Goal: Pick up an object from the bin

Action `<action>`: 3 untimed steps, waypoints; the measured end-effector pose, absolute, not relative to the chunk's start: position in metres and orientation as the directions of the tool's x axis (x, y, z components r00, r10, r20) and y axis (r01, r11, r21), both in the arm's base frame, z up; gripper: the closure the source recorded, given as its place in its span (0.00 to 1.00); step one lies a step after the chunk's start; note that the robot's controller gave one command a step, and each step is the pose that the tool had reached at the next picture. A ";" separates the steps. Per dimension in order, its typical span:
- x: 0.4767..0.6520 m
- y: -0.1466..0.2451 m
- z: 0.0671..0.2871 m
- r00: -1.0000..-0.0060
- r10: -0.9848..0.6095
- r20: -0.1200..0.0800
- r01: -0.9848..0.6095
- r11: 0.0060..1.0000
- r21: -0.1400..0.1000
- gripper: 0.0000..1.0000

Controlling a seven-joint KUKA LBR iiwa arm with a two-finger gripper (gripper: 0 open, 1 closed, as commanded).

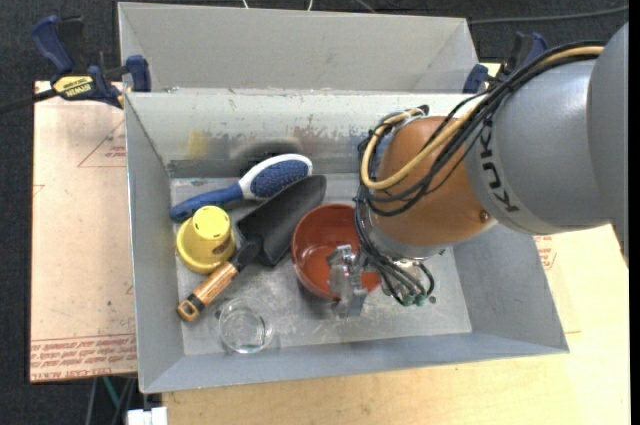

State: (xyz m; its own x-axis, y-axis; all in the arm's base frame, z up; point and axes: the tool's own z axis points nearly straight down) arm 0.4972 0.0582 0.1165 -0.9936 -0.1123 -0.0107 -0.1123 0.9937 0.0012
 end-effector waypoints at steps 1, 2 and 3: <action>0.497 0.058 0.116 -0.994 -0.112 -0.011 -0.112 0.994 0.001 1.00; 0.507 0.072 0.097 -0.993 -0.114 -0.009 -0.114 0.994 0.002 1.00; 0.508 0.073 0.107 -0.992 -0.130 -0.009 -0.130 0.992 0.001 1.00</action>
Offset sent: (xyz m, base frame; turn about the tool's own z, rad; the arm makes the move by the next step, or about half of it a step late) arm 0.0103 0.0137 -0.0186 -0.0004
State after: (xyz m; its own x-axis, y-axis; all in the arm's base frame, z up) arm 0.5080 0.0732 0.1069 -0.9915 -0.1296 -0.0091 -0.1296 0.9916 0.0010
